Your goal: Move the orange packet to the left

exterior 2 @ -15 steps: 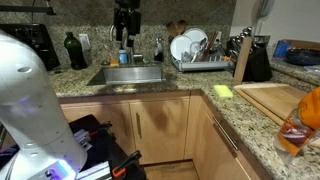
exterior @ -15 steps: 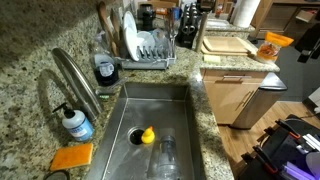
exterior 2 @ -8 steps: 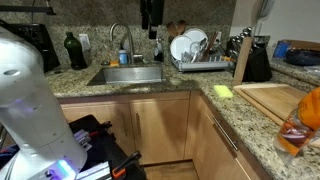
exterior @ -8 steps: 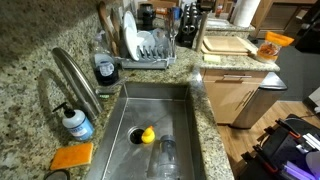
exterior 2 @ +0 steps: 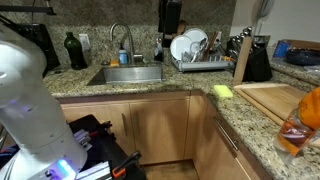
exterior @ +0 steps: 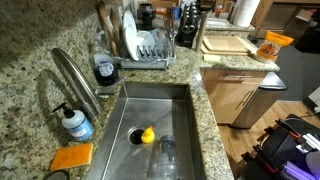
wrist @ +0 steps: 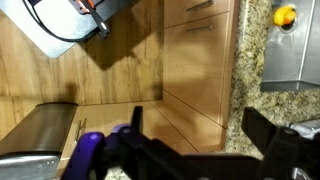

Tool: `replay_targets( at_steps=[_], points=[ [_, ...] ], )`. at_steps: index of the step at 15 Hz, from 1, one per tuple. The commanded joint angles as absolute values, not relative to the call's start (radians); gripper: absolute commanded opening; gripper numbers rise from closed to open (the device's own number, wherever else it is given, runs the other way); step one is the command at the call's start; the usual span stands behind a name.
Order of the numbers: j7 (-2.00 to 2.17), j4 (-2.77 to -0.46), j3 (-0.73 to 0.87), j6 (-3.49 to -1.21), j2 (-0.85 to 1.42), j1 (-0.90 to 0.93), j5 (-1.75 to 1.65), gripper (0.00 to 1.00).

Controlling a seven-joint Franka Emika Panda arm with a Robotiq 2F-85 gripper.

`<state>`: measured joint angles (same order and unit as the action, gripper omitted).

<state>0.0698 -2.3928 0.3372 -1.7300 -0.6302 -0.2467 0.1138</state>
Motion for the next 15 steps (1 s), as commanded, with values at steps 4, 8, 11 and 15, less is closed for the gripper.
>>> replay_targets(
  at_steps=[4, 8, 11, 15],
  points=[
    [0.012, -2.159, 0.387, -1.75, -0.409, -0.365, -0.198, 1.0],
    [0.033, -2.117, 0.418, -1.852, -0.397, -0.383, -0.185, 1.0],
    [0.034, -2.044, 0.443, -1.896, -0.331, -0.386, -0.163, 1.0],
    [-0.207, -1.933, 0.492, -1.804, -0.197, -0.363, -0.164, 1.0]
  ],
)
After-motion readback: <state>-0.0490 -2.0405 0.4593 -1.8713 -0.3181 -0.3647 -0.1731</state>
